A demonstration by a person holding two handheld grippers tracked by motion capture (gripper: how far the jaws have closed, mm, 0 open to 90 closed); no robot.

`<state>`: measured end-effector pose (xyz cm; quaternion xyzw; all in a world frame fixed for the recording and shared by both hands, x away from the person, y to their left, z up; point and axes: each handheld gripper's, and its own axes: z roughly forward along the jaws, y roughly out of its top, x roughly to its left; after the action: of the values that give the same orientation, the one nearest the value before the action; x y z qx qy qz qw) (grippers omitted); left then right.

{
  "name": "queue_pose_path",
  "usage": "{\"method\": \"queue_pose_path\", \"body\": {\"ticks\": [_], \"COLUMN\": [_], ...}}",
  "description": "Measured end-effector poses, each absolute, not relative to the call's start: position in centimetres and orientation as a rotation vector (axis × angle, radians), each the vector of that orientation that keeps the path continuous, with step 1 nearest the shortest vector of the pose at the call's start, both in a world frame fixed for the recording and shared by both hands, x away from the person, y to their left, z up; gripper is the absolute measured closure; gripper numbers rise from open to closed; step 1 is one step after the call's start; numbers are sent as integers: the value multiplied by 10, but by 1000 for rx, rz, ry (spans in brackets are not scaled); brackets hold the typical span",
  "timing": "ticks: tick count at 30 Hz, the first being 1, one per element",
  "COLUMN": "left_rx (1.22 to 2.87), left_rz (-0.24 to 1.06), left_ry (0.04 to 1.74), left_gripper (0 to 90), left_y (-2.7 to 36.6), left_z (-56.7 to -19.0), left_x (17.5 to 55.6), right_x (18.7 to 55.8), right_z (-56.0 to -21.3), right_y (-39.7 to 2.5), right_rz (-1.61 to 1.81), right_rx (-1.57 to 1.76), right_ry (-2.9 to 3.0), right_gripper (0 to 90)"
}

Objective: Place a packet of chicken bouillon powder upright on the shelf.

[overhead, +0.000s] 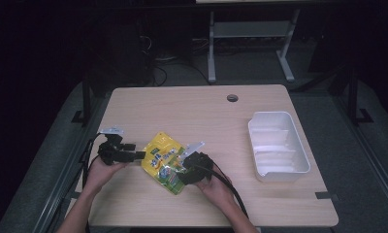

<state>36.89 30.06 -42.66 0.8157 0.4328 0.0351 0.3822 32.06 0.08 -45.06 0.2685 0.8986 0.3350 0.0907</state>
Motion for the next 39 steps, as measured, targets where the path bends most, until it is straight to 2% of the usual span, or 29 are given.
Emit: {"method": "queue_pose_path", "body": {"ticks": [8,16,24,32,34,39], "left_rx": [2112,2037,2089,2071,2058,2017], "left_rz": [55,1,-39,-48,-50,-59], "left_ry": [1141,1170,1194,1203,1207,1212], "left_gripper": [395,451,504,593,652,721], "left_y": [297,299,293,294,297,303], "left_z": [-443,-447,-453,-453,-453,-453], "left_x": [386,393,399,400,400,398], "right_x": [320,319,319,318,317,316], "right_z": [-452,-452,-453,-454,-454,-455], "right_y": [0,0,0,-1,-1,0], "right_rz": [1004,1008,1011,1020,1018,1016], "right_rx": [796,792,791,786,784,783], "right_ry": [2665,2657,2652,2644,2641,2636], "right_gripper": [350,351,352,353,353,357]}}
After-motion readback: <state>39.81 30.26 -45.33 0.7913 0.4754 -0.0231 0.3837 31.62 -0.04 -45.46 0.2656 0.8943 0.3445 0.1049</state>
